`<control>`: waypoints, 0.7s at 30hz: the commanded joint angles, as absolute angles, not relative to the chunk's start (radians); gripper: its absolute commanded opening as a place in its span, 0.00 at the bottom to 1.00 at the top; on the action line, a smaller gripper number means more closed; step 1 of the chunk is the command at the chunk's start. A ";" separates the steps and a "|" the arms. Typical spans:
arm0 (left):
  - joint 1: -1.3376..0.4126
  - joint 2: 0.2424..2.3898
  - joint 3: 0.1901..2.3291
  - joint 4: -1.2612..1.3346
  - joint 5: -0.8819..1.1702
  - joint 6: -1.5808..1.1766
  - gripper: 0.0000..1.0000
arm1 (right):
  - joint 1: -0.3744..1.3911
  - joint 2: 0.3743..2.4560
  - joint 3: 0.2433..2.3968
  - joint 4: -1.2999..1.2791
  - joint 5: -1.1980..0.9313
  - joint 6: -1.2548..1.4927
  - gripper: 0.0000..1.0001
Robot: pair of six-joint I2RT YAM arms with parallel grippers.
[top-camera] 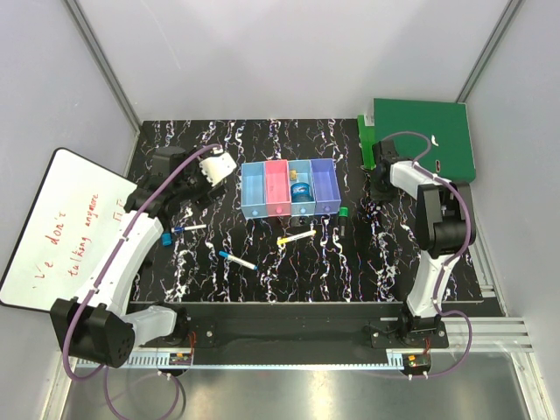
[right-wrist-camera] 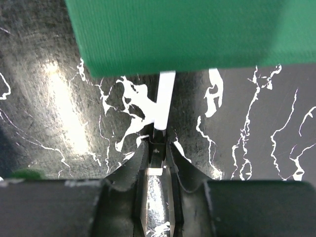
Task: Sort the stationery into containers
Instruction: Pick up the pen from the center of the board.
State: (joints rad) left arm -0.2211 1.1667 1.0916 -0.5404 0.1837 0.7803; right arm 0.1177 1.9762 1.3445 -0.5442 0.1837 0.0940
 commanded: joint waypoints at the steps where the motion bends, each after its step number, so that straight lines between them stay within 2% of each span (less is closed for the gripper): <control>1: -0.212 1.157 1.143 -0.488 0.206 0.796 0.82 | 0.120 1.948 1.279 -0.578 0.161 0.089 0.08; 4: -0.210 1.151 1.140 -0.488 0.209 0.795 0.82 | 0.120 1.913 1.247 -0.581 0.144 0.077 0.00; 14: -0.210 1.127 1.124 -0.488 0.219 0.799 0.82 | 0.121 1.740 1.189 -0.601 0.092 0.048 0.00; 21: -0.212 1.132 1.054 -0.494 0.232 0.758 0.82 | 0.121 1.637 1.288 -0.607 0.058 0.009 0.00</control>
